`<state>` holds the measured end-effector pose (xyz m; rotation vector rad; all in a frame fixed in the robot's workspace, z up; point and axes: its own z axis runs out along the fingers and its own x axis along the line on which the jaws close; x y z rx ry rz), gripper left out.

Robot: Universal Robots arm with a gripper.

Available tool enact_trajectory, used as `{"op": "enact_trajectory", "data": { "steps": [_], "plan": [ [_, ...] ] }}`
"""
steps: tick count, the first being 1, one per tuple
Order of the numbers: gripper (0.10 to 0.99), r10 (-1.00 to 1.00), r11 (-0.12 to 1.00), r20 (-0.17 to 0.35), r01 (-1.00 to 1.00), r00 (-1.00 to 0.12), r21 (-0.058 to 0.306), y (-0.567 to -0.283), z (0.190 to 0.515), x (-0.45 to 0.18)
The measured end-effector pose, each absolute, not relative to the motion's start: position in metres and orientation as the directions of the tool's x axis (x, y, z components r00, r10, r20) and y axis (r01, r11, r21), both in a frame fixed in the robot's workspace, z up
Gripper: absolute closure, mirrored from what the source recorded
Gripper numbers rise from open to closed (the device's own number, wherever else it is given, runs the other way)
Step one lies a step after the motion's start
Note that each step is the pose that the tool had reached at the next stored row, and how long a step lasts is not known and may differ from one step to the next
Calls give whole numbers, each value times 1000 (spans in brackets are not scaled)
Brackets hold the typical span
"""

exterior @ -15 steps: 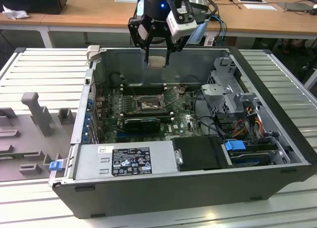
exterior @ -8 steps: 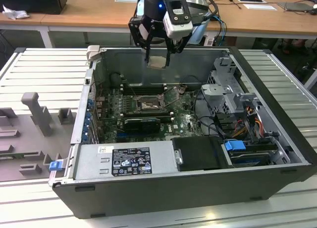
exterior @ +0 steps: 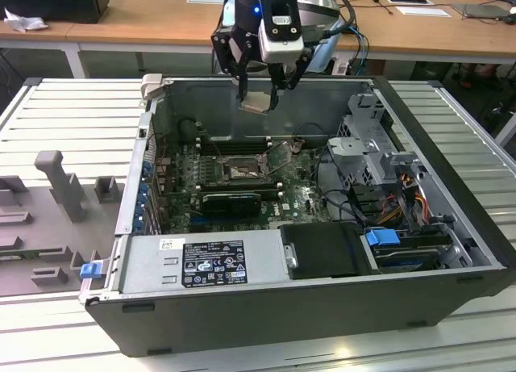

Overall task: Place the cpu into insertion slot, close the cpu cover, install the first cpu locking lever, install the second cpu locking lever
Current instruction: 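Place the cpu into insertion slot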

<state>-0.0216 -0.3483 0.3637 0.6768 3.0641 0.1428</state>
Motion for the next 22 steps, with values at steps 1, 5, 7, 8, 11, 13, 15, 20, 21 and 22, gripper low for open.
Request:
{"op": "enact_trajectory", "data": {
  "steps": [1,5,7,8,11,13,15,20,21,22],
  "plan": [
    [557,427,900,19,427,-904,89,-348,364,-22],
    [557,464,881,19,464,-885,89,-348,363,-22],
    [557,478,874,19,478,-878,89,-348,363,-22],
    [557,484,871,19,484,-875,89,-348,363,-22],
    [557,522,848,19,522,-852,89,-348,363,-22],
    [557,569,818,19,568,-822,89,-348,363,-22],
    [557,603,793,19,602,-797,89,-348,362,-22],
    [557,642,763,19,641,-767,88,-348,361,-22],
    [557,642,763,19,641,-767,89,-348,361,-22],
    [557,642,763,19,641,-767,89,-348,360,-22]
  ]
}}
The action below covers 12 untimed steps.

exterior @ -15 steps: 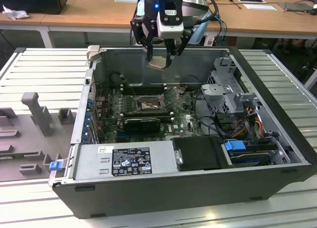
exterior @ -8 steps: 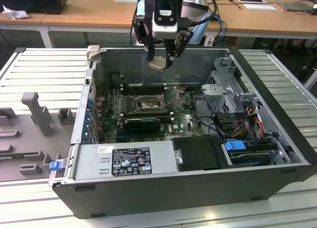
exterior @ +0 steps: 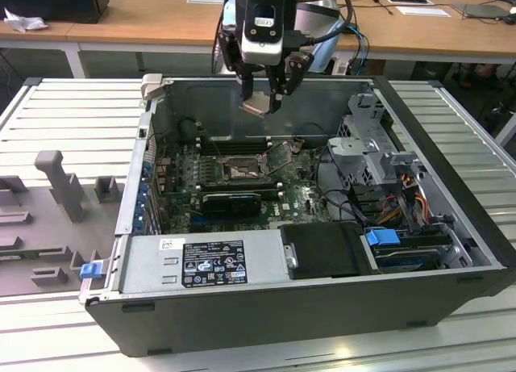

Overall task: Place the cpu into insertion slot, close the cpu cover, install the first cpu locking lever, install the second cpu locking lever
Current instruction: 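Place the cpu into insertion slot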

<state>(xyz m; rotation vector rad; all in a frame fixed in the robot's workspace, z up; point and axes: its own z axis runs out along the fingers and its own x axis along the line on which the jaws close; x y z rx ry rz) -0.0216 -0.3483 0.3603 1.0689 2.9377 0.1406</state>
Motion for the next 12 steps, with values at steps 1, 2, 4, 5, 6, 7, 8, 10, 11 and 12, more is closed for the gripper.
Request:
{"op": "enact_trajectory", "data": {
  "steps": [1,2,4,5,6,7,8,10,11,12],
  "plan": [
    [557,642,763,19,641,-767,89,-348,360,-22],
    [557,642,763,19,641,-767,89,-348,359,-22],
    [557,642,763,19,641,-766,88,-348,359,-22],
    [557,643,761,19,642,-765,88,-348,359,-22],
    [557,646,759,19,645,-763,88,-348,359,-22],
    [557,649,756,19,648,-760,88,-348,359,-22],
    [557,653,753,19,652,-757,88,-348,359,-22],
    [557,671,737,19,670,-741,88,-348,358,-22],
    [557,679,730,19,678,-734,88,-348,358,-22],
    [557,685,724,19,684,-728,88,-348,358,-22]
  ]
}}
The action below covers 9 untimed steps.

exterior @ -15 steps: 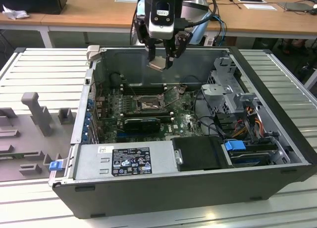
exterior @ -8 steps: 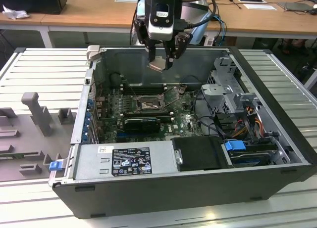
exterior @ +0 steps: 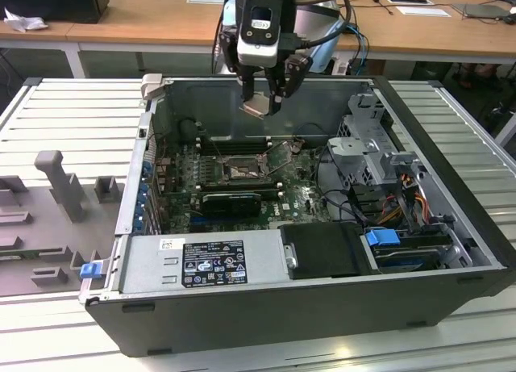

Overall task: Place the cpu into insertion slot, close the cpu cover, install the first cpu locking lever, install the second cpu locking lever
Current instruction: 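Place the cpu into insertion slot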

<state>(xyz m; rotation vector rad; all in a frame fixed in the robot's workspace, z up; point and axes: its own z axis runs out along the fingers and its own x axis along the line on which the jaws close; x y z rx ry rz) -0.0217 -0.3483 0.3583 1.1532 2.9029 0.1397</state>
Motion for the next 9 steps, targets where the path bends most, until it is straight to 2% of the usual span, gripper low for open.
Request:
{"op": "enact_trajectory", "data": {
  "steps": [9],
  "plan": [
    [557,728,681,19,727,-685,88,-348,358,-22]
  ]
}}
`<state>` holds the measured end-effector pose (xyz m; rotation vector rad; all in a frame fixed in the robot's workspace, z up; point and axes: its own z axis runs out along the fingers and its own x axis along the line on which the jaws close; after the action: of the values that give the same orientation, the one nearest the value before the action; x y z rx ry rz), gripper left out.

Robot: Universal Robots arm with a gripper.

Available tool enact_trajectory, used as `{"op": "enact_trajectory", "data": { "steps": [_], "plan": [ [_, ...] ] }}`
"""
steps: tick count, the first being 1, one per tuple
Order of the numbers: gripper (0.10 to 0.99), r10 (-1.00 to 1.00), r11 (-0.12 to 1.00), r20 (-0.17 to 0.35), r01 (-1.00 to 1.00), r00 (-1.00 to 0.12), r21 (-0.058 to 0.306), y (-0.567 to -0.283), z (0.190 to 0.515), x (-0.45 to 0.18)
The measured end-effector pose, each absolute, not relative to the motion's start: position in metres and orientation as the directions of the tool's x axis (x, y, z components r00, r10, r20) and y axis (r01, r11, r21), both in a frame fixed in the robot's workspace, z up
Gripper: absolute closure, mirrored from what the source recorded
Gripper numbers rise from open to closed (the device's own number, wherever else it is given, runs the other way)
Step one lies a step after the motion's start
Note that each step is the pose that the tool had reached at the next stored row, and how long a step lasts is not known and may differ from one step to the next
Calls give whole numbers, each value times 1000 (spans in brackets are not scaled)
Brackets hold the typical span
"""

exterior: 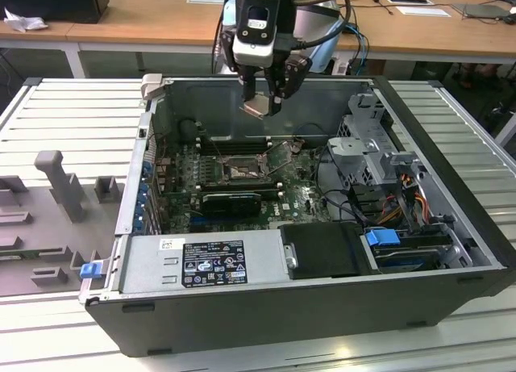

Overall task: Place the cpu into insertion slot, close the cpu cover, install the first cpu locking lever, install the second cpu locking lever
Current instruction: 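Place the cpu into insertion slot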

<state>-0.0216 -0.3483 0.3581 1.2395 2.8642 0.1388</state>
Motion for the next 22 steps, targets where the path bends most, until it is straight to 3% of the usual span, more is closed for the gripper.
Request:
{"op": "enact_trajectory", "data": {
  "steps": [22],
  "plan": [
    [557,807,587,19,805,-591,88,-348,353,-22]
  ]
}}
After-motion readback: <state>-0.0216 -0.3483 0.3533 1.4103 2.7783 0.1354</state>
